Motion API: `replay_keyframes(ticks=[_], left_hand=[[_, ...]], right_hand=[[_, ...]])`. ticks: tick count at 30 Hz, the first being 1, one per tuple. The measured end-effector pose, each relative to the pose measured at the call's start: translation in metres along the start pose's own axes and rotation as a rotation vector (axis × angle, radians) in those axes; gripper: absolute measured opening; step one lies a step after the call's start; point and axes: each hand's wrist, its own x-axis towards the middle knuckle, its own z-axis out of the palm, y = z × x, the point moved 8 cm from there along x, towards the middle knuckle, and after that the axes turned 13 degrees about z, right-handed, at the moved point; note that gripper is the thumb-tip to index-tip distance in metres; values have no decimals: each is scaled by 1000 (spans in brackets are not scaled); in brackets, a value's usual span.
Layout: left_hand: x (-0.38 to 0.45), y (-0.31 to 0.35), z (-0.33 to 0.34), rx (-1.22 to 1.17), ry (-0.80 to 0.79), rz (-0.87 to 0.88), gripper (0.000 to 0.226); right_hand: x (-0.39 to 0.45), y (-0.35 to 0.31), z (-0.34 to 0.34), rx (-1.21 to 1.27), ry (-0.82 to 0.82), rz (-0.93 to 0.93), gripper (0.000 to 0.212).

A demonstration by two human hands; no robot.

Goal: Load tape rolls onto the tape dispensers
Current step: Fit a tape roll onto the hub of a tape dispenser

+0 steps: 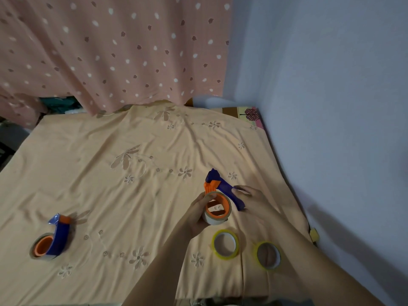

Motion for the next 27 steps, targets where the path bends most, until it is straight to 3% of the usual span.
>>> replay_keyframes(ticks=[3,6,10,13,18,27], left_hand=[[-2,4,0,-27,29,28,43],[-7,7,7,-165,30,3,42],[-4,5,1,-198,76,-15,46],[-2,5,-2,-189,97,-18,38],[-3,4,-10,-215,121,-32,35],[-1,5,-16,-325,124,-28,34]], right_hand=[[-34,-38,-2,-287,345,-349,48],[-73,-64,39,-586,253,-549,62],[-70,-49,74,-976,181,-459,96],[-62,-43,80,-1019,159,-429,105],[-57,-45,88,-1049,182,-459,103],[-55,-56,89,-893,232,-528,83]])
